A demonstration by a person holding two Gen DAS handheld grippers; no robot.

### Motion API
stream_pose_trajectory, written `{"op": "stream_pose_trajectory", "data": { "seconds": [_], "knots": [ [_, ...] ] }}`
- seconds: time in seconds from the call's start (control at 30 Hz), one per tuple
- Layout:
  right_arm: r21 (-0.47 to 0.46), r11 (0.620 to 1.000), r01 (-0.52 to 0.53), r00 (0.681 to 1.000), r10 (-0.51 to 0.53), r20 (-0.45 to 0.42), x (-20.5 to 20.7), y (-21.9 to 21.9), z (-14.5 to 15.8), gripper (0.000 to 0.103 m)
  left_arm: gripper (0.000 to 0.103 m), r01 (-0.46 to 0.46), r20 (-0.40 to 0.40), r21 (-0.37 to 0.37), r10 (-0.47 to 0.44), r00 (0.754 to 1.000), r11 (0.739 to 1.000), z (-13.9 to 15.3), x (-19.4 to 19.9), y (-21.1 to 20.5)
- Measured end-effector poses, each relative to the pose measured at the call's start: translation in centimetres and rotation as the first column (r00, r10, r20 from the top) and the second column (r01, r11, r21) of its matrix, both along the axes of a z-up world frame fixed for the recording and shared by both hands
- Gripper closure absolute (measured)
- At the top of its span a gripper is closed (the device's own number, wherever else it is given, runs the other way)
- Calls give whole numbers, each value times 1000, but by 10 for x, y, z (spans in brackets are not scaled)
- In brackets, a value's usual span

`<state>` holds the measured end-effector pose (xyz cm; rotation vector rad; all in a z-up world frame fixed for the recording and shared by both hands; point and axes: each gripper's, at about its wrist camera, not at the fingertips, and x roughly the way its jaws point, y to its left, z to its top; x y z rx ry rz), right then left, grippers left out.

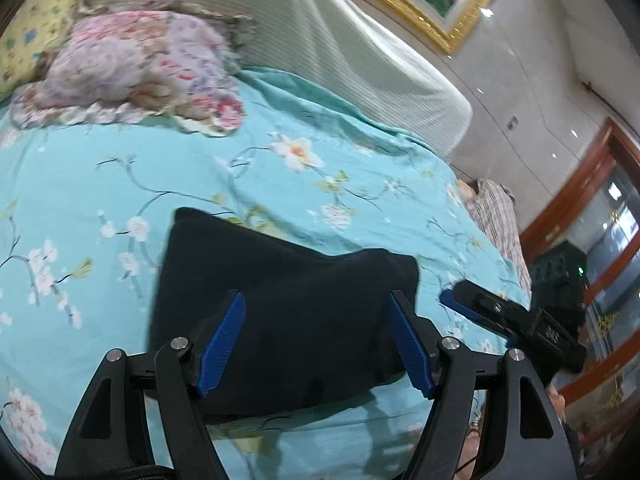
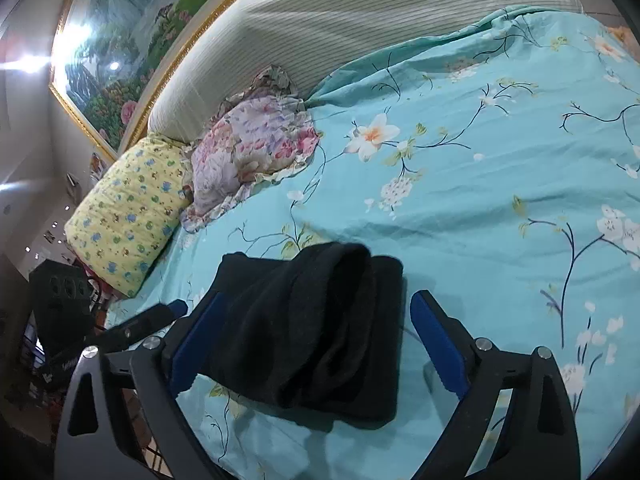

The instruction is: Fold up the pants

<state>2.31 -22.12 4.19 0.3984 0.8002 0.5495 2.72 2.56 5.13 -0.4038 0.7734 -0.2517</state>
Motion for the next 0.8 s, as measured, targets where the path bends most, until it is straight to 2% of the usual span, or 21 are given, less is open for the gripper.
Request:
{"op": "stream_pose_trajectory", "data": {
  "seconds": [0.23, 0.5, 0.8],
  "knots": [
    [-72, 995, 62, 998, -61, 6, -16, 18, 1, 4, 27, -77, -25, -17, 76, 997, 997, -8, -6, 31],
    [-64, 991, 116, 993, -118, -30, -19, 21, -13, 3, 26, -122, -65, -15, 121, 991, 992, -20, -1, 51],
    [-50, 990, 134, 989, -137, -62, -14, 18, -22, 2, 24, -130, -114, -31, 126, 985, 991, -34, 7, 57]
  ]
}}
